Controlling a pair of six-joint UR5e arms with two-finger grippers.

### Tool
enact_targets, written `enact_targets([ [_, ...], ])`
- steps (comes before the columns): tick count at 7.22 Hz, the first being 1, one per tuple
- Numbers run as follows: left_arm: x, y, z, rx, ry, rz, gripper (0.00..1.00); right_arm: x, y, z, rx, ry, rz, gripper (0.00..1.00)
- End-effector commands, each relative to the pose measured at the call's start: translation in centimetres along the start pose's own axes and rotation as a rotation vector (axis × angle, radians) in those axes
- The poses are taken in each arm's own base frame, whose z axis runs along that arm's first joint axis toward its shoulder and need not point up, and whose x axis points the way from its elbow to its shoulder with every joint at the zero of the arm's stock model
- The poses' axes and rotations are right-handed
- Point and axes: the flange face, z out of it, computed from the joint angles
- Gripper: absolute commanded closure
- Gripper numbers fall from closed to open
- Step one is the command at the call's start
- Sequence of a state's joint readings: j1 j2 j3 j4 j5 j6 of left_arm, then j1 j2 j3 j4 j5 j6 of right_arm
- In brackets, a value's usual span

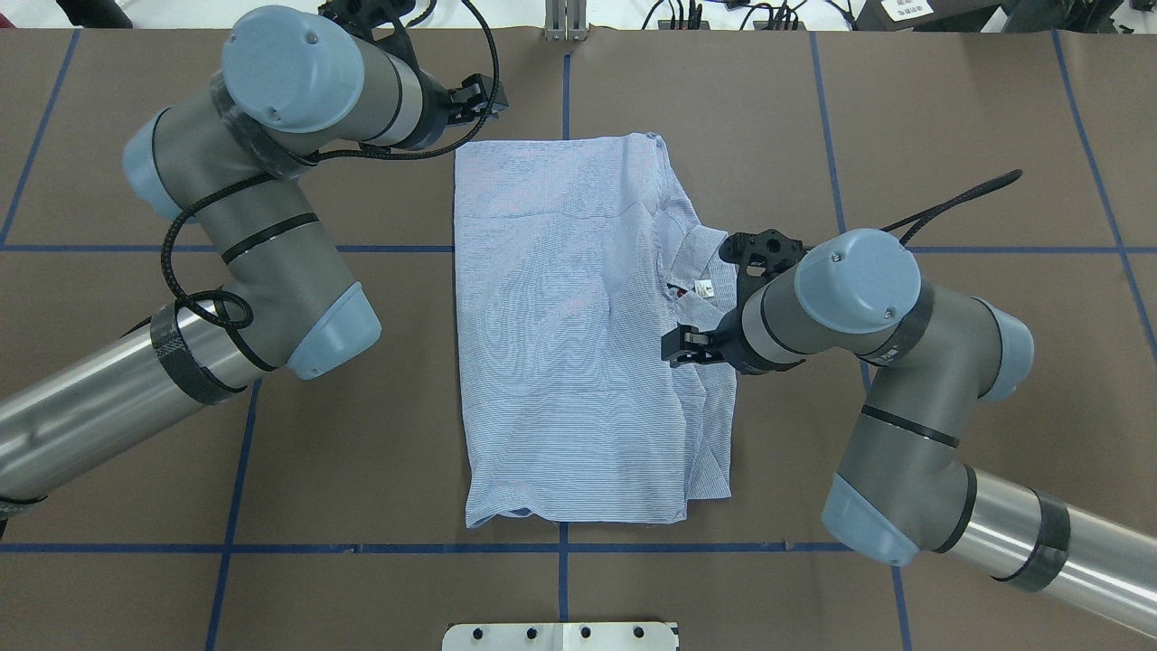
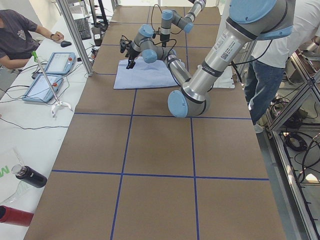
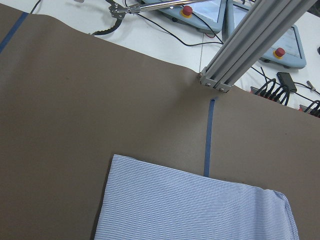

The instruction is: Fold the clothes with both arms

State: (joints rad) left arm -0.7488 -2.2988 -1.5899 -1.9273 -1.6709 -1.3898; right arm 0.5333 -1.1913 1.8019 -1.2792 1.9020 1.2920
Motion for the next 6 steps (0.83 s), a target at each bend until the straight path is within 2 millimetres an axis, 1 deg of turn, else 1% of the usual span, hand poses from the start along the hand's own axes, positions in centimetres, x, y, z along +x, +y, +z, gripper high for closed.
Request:
enact_targets([
  [1,0.0,0.0,0.0,0.003,-0.001,0.0,0.02,-0.6,0.8,1.6,-0.012,0.014,-0.011,0.28],
  [2,0.1,0.0,-0.1,0.003,0.0,0.0,0.02,-0.7,1.0,1.8,-0.017,0.016,-0.014,0.38],
  [3,0.2,0.0,-0.2,0.005,0.001,0.0,0.02,-1.4,0.9,2.2,-0.023,0.015,-0.015,0.42],
  [4,0.3,-0.1,-0.2,0.006,0.004,0.001,0.02,-2.7,1.0,3.1,-0.035,0.016,-0.021,0.44],
  [6,0.2,0.0,-0.2,0.005,0.001,0.002,0.02,-3.6,1.2,3.5,-0.041,0.012,-0.024,0.45],
])
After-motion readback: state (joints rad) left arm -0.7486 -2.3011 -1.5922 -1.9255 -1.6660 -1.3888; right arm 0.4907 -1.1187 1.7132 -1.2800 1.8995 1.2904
